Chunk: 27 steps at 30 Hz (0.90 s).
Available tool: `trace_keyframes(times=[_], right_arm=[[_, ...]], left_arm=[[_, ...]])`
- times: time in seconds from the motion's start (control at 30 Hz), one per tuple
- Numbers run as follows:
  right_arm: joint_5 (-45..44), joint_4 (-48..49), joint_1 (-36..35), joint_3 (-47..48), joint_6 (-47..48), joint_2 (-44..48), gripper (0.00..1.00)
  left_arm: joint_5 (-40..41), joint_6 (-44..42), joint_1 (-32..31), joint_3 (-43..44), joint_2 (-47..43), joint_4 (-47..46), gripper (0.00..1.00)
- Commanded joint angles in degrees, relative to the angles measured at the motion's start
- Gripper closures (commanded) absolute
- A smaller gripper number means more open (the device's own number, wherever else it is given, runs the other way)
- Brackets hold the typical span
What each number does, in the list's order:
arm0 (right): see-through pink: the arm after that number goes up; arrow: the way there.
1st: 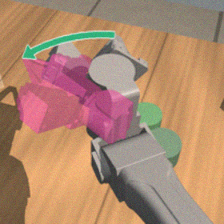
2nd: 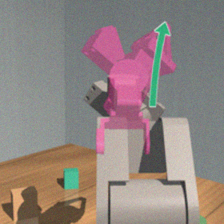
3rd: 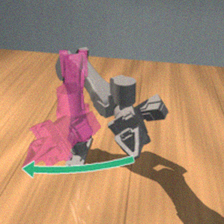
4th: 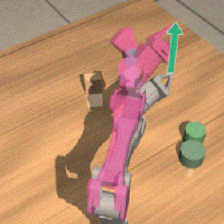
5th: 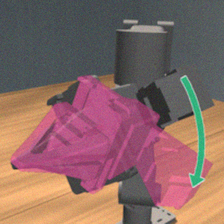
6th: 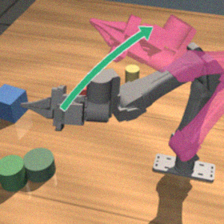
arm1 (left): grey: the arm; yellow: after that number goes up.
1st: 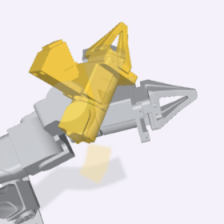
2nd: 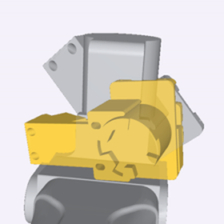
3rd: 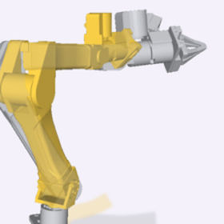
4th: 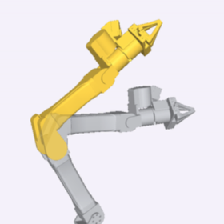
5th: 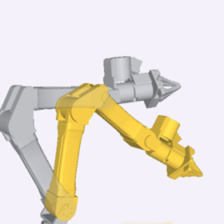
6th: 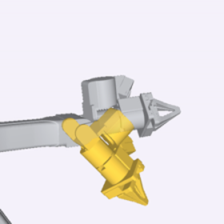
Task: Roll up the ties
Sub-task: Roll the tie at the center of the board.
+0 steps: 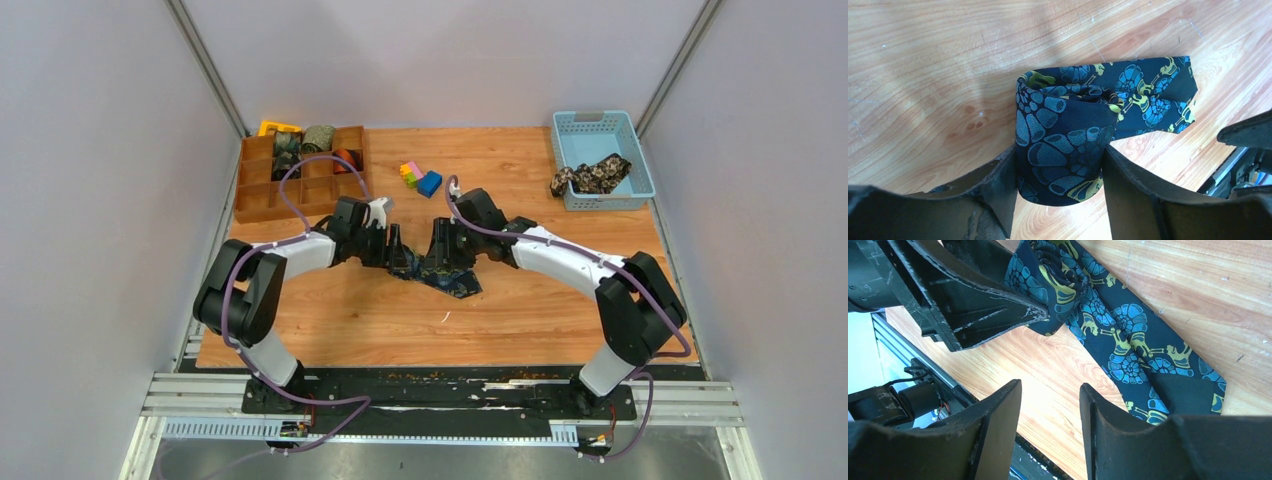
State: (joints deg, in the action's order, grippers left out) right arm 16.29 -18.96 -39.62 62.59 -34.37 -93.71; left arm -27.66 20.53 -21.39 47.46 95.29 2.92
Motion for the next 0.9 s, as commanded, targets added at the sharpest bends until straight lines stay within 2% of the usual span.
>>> trace_keyframes(times=[0.0, 0.27, 0.5, 0.87], right_arm=[[-1.1, 0.6, -0.1, -0.8, 0.9, 3.0, 0.53], [-2.5, 0.1, 0.3, -1.9, 0.9, 4.6, 0.53], [-7.5, -2.9, 1.6, -2.6, -0.1, 6.9, 0.55], [-9.4, -2.0, 4.2, -7.1, -1.5, 12.2, 0.55]], left_arm=[[5.8, -0.6, -2.2, 2.4, 0.7, 4.0, 0.38], [21.3, -0.3, -7.7, 5.7, -1.6, 10.8, 0.47], [36.3, -0.2, -13.0, 11.1, 0.1, 18.0, 0.49], [55.7, 2.3, -21.7, 19.1, 5.7, 27.7, 0.49]])
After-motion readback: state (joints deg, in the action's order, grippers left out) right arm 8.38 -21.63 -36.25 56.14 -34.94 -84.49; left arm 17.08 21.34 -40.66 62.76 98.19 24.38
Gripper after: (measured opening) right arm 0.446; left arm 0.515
